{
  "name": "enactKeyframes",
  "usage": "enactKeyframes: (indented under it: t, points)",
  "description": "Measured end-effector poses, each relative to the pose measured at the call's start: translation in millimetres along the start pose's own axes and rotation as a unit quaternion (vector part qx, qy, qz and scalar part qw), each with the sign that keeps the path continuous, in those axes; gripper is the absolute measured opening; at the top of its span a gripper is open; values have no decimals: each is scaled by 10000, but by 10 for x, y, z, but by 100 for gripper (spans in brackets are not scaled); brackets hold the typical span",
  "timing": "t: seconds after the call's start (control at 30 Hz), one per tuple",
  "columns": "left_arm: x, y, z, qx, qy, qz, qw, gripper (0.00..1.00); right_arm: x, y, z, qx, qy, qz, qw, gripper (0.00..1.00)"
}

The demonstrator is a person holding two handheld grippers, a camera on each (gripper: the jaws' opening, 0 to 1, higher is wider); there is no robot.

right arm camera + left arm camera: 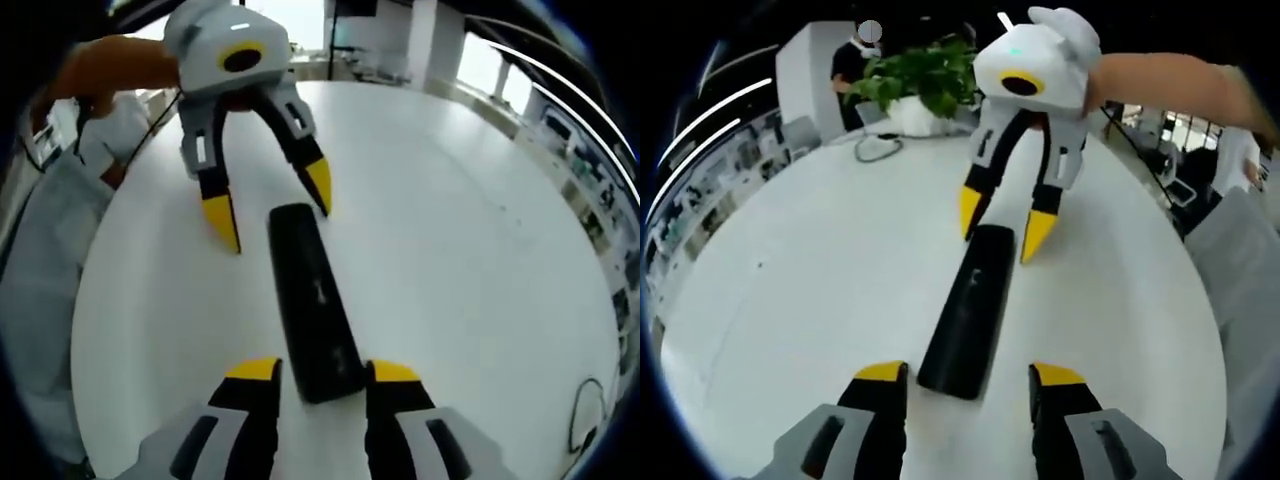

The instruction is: Press the specified remote control buttons in sequence, fully releasing each button before pressing the next.

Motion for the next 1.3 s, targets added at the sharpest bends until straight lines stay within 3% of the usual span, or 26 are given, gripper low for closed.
enactKeyframes:
  t: [0.33, 0.5, 0.93, 1.3]
  points:
    - [-14, 21, 37, -34, -49, 173, 9998, 34, 8, 39, 79, -79, 4, 90, 9999, 25]
    - [38, 49, 44, -29, -7, 227, 9997, 27, 6, 70, 151, 172, -5, 254, 9995, 24]
    - [12, 71, -41, -341, 75, 431, 9985, 25, 21, -1, 190, 454, -67, 290, 9985, 22]
    - [32, 51, -77, -411, 60, 440, 9982, 25, 44, -25, 272, 494, -76, 294, 9983, 21]
Point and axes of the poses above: the point that each gripper's makers call its tool centre point, and the gripper's own axes: x roughly backward along the fingers, z roughly to its left, y roughly out of its top, the point moved 8 cm from there along x, roughly backward along the fingers, and after that the axes turned 4 degrees about -x, right-handed, at the moved point
